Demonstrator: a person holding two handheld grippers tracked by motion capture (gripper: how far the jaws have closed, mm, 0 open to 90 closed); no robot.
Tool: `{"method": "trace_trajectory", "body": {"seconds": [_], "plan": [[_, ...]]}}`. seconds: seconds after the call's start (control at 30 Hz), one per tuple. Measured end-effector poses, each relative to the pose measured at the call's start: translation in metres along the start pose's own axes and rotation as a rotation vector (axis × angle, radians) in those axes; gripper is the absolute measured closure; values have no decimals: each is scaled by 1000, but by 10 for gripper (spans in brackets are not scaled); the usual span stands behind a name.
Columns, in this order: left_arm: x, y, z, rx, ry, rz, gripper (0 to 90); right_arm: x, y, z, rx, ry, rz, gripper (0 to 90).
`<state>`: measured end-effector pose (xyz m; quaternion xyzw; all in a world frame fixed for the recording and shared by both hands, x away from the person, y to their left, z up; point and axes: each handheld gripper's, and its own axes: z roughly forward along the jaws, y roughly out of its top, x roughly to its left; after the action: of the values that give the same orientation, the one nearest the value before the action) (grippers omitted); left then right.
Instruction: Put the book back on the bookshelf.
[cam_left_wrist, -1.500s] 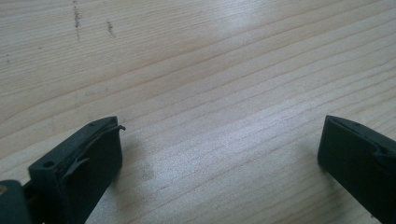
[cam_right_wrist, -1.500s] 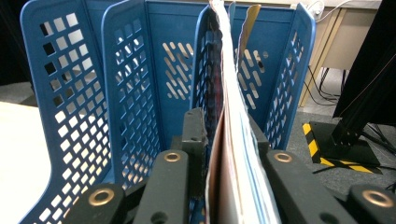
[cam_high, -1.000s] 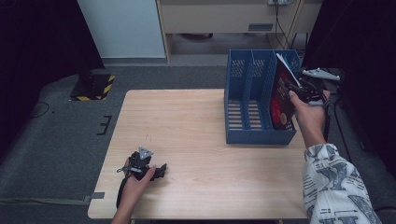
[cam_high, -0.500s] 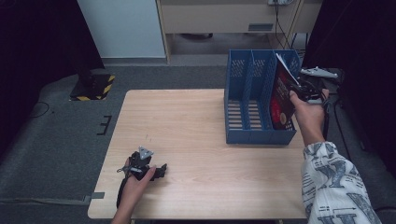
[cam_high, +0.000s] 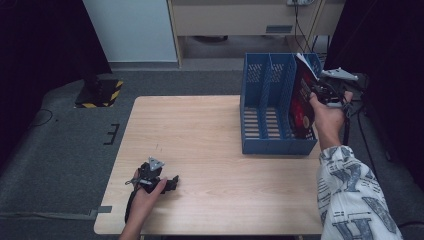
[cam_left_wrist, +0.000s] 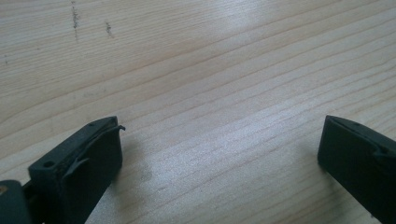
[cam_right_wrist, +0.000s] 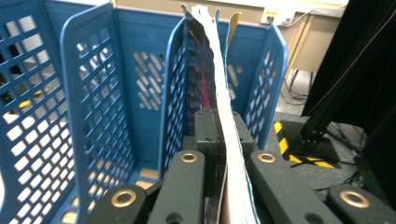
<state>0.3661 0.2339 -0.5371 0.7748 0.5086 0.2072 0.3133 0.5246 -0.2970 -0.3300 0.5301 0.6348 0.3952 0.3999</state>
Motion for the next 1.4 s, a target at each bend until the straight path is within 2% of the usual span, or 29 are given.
{"method": "trace_trajectory", "body": {"seconds": [0.13, 0.4, 0.67, 1.03, 1.4], "plan": [[0, 0, 0, 0, 0, 0, 0, 2, 5, 4, 3, -29, -31, 872], [0, 0, 0, -3, 0, -4, 0, -1, 5, 9, 16, -80, -57, 872], [0, 0, 0, 0, 0, 0, 0, 2, -2, 14, 21, -97, -83, 871], [0, 0, 0, 0, 0, 1, 0, 19, -3, 14, 12, -41, -100, 864], [0, 0, 0, 0, 0, 1, 0, 21, -4, 12, 1, 8, -82, 767]]}}
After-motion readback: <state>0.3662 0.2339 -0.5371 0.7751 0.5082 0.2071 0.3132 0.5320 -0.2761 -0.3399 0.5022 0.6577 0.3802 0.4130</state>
